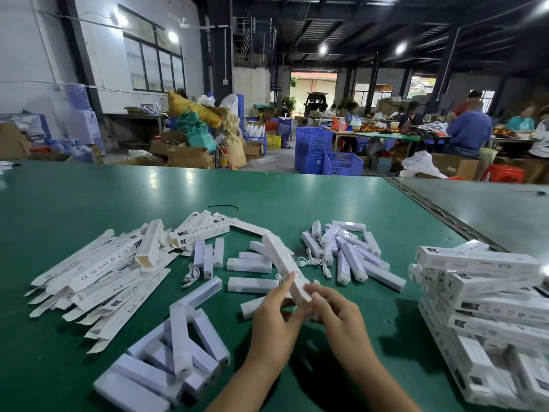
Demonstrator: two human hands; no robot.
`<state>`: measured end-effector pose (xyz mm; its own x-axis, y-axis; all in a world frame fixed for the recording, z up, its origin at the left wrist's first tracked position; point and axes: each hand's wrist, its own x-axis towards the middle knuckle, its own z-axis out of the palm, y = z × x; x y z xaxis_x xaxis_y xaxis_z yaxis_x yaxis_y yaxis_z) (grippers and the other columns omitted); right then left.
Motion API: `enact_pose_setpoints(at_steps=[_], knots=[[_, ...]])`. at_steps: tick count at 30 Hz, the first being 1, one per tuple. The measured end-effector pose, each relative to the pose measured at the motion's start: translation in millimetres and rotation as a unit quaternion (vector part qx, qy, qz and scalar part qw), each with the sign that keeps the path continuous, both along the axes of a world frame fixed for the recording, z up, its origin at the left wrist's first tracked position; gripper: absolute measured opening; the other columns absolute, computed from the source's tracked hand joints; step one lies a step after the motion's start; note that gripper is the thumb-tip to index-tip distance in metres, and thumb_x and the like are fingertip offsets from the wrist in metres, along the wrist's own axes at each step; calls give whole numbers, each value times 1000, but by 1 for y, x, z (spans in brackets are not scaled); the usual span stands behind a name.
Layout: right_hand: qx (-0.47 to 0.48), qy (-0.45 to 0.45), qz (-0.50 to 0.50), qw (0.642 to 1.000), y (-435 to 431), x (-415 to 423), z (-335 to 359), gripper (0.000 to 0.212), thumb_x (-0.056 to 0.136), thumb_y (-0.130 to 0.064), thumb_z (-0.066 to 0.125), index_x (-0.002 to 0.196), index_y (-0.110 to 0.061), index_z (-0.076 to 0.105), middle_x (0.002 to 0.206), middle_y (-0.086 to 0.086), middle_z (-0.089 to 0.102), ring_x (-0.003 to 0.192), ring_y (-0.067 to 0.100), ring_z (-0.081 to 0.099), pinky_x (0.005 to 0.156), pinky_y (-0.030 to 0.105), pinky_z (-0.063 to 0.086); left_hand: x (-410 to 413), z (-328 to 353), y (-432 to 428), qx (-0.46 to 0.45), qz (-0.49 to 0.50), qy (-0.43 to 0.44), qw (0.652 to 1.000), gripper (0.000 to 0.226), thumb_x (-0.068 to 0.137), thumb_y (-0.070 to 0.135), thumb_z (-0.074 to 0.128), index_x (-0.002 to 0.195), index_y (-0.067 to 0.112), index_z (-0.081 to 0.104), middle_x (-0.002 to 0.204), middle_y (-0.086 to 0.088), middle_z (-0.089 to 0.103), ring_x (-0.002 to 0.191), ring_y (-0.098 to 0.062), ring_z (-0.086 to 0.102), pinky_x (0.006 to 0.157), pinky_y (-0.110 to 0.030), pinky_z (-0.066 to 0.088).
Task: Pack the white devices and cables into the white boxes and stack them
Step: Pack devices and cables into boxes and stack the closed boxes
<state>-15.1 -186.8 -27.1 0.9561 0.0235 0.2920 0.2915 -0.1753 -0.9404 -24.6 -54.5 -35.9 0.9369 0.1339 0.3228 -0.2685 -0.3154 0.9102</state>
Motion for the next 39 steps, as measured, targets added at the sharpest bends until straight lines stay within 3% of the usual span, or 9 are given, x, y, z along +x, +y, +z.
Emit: enact_pose_setpoints(at_steps=[3, 6, 14, 20, 24, 28, 31, 36, 39], knots=[[32, 9, 37, 999, 3, -1, 1, 45, 94, 9, 48, 103, -27, 74, 106, 3, 72, 98, 21, 68, 86, 37, 56, 1, 1, 3, -33, 2, 4, 999, 60, 85, 11, 76, 137, 34, 54, 115, 6, 72, 104, -5, 67, 93, -18, 51], [49, 9, 40, 998, 1, 1, 2, 39, 91, 10, 53, 106, -20, 73, 106, 8, 72, 92, 27, 69, 87, 44, 56, 1, 4, 8, -50, -5, 2, 999, 55, 86, 10, 75, 124, 46, 58, 112, 10, 74, 103, -1, 68, 93, -21, 53], [79, -8, 106, 991, -8, -1, 6, 31, 90, 4, 62, 115, -13, 70, 97, 9, 71, 86, 16, 70, 84, 27, 55, -4, 16, 12, -104, -24, 6, 994, 44, 76, 40, 75, 117, 49, 62, 103, 21, 74, 98, 2, 69, 83, -12, 52], [120, -5, 100, 988, -11, -3, 7, 35, 94, 13, 45, 88, -8, 73, 83, 14, 73, 78, 23, 72, 72, 27, 58, -8, 15, 13, -58, -97, 32, 993, 57, 95, 0, 59, 130, 45, 56, 126, 19, 64, 112, 3, 62, 92, -14, 49], [35, -32, 103, 994, -10, -6, 5, 6, 87, -4, 70, 87, -10, 67, 88, 10, 73, 82, 22, 71, 77, 31, 57, -9, 16, 13, -40, -33, 2, 999, 54, 89, 2, 67, 126, 42, 58, 110, 20, 69, 98, 7, 66, 75, -10, 51], [-6, -32, 92, 995, -3, -7, 4, 30, 78, -1, 79, 98, -15, 62, 94, 2, 73, 83, 20, 73, 79, 33, 58, -7, 15, 12, -13, 33, -41, 999, 33, 85, 10, 75, 100, 38, 70, 90, 22, 73, 88, 4, 68, 73, -12, 53], [-28, -29, 92, 995, -3, -7, 5, 43, 78, -3, 79, 111, -22, 59, 96, -2, 74, 84, 19, 72, 81, 34, 58, -6, 15, 10, -12, 53, -38, 998, 32, 85, 9, 74, 110, 29, 71, 102, 13, 73, 95, -4, 68, 84, -26, 56], [-66, -64, 58, 994, -4, -9, 4, 49, 82, -10, 77, 117, -38, 55, 95, -19, 73, 81, 5, 71, 73, 12, 51, -9, 19, 12, -41, 18, -54, 998, 39, 84, 8, 76, 103, 41, 69, 111, 31, 68, 105, 6, 64, 89, -15, 50], [-70, -79, 62, 992, -5, -10, 5, 46, 83, -11, 77, 117, -33, 57, 94, -18, 75, 81, 5, 71, 73, 12, 51, -7, 17, 15, -74, -25, -58, 995, 32, 81, -4, 74, 93, 25, 65, 126, 33, 61, 111, 5, 63, 88, -14, 51]])
